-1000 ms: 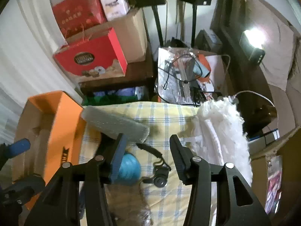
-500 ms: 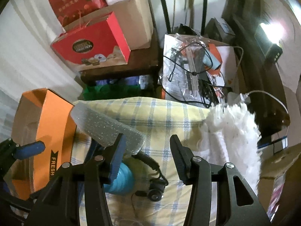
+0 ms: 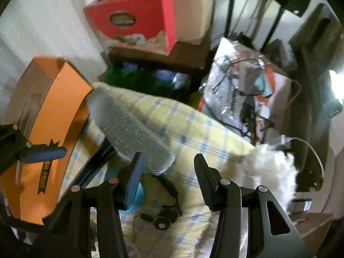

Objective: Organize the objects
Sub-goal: 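Move the left tool toward the blue funnel beside the squeegee, then grasp the blue collapsible funnel with the left tool and lift it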

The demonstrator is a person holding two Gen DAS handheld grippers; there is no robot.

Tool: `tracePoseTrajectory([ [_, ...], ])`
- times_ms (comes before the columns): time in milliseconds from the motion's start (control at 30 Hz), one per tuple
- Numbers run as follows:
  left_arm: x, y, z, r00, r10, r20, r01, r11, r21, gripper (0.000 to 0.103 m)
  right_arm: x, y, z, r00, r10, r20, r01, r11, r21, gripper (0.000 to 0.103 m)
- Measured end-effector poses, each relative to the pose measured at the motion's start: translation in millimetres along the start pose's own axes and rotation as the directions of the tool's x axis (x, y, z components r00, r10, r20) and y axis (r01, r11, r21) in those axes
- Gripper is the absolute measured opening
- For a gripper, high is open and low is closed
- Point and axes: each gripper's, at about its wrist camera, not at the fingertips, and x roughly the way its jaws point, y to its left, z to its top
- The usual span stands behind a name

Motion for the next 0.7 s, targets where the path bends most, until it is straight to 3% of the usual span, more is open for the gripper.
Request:
tracePoseTrajectory([
  [400,-4.8,14.3,-5.1,0.997,-0.072,0.019,0.073,0.996,-0.045,0.052,8.7,6.4,2.9,0.993,0.117,0.001,-0.117,0.987,-0.113,0.052],
  [567,-14.2,14.8,-6.3,0.992,-0.115,0.054,0.118,0.991,-0.057,0.052,9.9,7.3,1.7,0.991,0.132,0.012,-0.130,0.986,-0.101,0.058],
  [700,-26.3,7.4,-8.5,0.981,-0.151,0.123,0.158,0.986,-0.054,0.055,-1.6,-2.1,-7.7,0.988,0.148,0.053,-0.147,0.989,-0.015,0.059],
])
